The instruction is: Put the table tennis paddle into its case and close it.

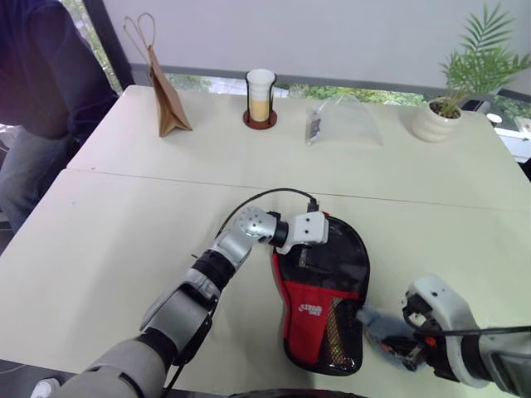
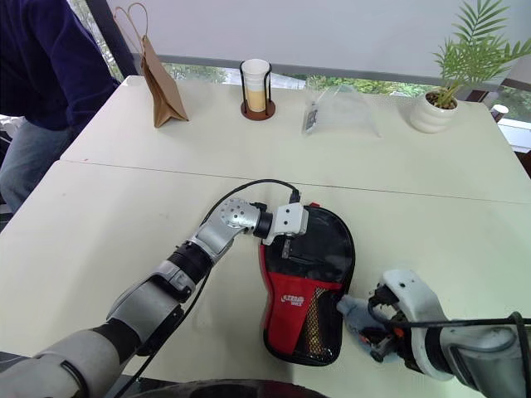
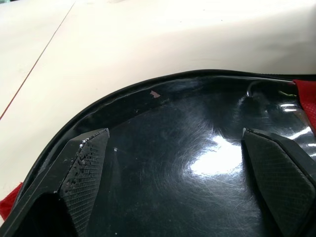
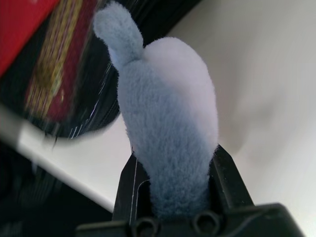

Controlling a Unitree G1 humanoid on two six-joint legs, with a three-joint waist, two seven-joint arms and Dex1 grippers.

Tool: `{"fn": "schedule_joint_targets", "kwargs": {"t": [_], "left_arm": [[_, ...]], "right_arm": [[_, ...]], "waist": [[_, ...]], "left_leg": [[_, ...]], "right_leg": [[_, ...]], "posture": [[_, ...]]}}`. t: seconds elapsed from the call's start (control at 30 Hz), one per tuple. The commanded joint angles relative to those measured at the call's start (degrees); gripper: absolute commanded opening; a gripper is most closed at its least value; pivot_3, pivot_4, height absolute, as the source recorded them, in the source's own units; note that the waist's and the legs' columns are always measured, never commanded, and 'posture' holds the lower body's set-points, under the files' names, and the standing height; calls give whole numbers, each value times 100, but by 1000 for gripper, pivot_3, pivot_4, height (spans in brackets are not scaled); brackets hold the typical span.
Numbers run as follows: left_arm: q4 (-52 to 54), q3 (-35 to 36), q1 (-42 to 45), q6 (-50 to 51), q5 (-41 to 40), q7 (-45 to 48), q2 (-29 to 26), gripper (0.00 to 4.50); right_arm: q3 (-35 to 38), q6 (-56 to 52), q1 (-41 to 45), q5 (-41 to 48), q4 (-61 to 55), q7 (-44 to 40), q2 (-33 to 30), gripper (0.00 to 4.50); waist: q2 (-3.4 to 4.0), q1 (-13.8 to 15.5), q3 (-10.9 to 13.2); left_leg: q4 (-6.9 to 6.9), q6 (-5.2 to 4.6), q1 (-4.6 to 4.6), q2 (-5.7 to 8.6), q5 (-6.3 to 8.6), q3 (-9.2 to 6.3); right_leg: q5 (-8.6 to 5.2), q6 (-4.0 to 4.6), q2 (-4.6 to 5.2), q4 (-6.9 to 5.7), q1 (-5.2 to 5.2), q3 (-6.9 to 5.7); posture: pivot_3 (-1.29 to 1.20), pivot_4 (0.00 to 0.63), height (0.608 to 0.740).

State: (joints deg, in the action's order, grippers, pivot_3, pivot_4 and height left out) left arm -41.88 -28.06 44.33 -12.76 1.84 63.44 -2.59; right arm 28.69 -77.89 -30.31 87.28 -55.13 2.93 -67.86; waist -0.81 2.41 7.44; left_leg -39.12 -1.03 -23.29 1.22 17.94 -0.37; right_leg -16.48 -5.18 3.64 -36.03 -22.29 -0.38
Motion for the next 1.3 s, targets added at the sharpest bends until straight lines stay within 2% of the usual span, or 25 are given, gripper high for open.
{"fn": "schedule_joint_targets", "kwargs": {"t": [0.03, 0.37, 0.5, 0.63, 0.83, 0.9, 0.97, 1.0, 1.03, 1.07, 1.17, 1.3], "left_arm": [[-432, -268, -182, 192, 514, -106, -115, 4500], [-393, -252, -208, 233, 500, -105, -148, 4500], [-420, -239, -186, 234, 495, -119, -139, 4500], [-452, -196, -155, 229, 465, -149, -119, 4500], [-412, -86, -145, 217, 365, -156, -118, 4500], [-377, -2, -146, 210, 275, -119, -124, 4500], [-324, 120, -140, 262, 146, -53, -125, 4500], [-263, 208, -137, 352, 41, 6, -125, 4500], [-201, 295, -133, 443, -52, 61, -125, 4500], [-100, 378, -131, 550, -161, 153, -149, 4500], [263, 601, -117, 890, -435, 405, -274, 4500], [982, 947, -38, 1566, -916, 736, -554, 4500]], "right_arm": [[-182, 46, -254, -412, -379, -493, -220, 81], [-200, 771, -1205, -2038, -487, -1922, -1245, 81], [195, 959, -1509, -2720, -487, -2368, -1120, 81], [307, 970, -644, -2780, 30, -2467, -813, 81], [-731, 1067, 758, -3087, 632, -2634, -881, 81], [-1162, 1062, 1375, -3171, 936, -2620, -754, 1115], [-1504, 1089, 1886, -3298, 1137, -2730, -745, 1845], [-1616, 1071, 2127, -3328, 1231, -2786, -748, 2382], [-1706, 1055, 2337, -3360, 1310, -2853, -760, 2875], [-1763, 1084, 2528, -3394, 1375, -2992, -807, 3098], [-1690, 1257, 2955, -3403, 1532, -3531, -905, 4406], [-1353, 1792, 3170, -3731, 1759, -4437, -1133, 4462]], "waist": [[-2, 1, -1], [-8, 11, -5], [-9, 14, -4], [-8, -7, -5], [-4, -10, -2], [0, -16, 0], [2, -21, 1], [8, -23, 5], [12, -23, 6], [15, -25, 8], [39, -34, 25], [82, -30, 61]], "left_leg": [[0, 0, 0, 0, 0, 0], [-1, 0, 0, 0, 0, 0], [-1, 0, -1, 1, 0, 0], [-3, 0, 1, 1, 0, 1], [-2, 0, -1, 2, 0, 1], [-2, 0, 0, 1, 0, 1], [-3, 0, -2, 1, 0, 1], [-3, 0, -5, 1, 0, 2], [-2, 1, -7, 1, 0, 2], [-2, 1, -10, 1, 0, 1], [-2, 1, -13, 1, 0, 2], [-1, 4, -20, 2, -2, 3]], "right_leg": [[0, 0, 0, 1, 0, 0], [0, 1, 0, 4, 0, 0], [0, 0, 1, 5, 0, 0], [3, -4, 1, 5, 1, 1], [3, -4, 2, 5, -4, 1], [2, -3, 2, 5, -4, 2], [1, -2, 3, 5, -7, 2], [2, -3, 3, 3, -12, 3], [2, -4, 3, 1, -18, 2], [3, -4, 3, 0, -23, 2], [4, -6, 3, -5, -29, 2], [4, -7, 2, -11, -38, 2]], "posture": [[0, 150, 740], [0, 150, 740], [0, 150, 740], [0, 150, 740], [0, 150, 740], [0, 150, 740], [0, 150, 740], [0, 150, 740], [0, 150, 740], [0, 150, 740], [0, 150, 740], [0, 150, 740]]}}
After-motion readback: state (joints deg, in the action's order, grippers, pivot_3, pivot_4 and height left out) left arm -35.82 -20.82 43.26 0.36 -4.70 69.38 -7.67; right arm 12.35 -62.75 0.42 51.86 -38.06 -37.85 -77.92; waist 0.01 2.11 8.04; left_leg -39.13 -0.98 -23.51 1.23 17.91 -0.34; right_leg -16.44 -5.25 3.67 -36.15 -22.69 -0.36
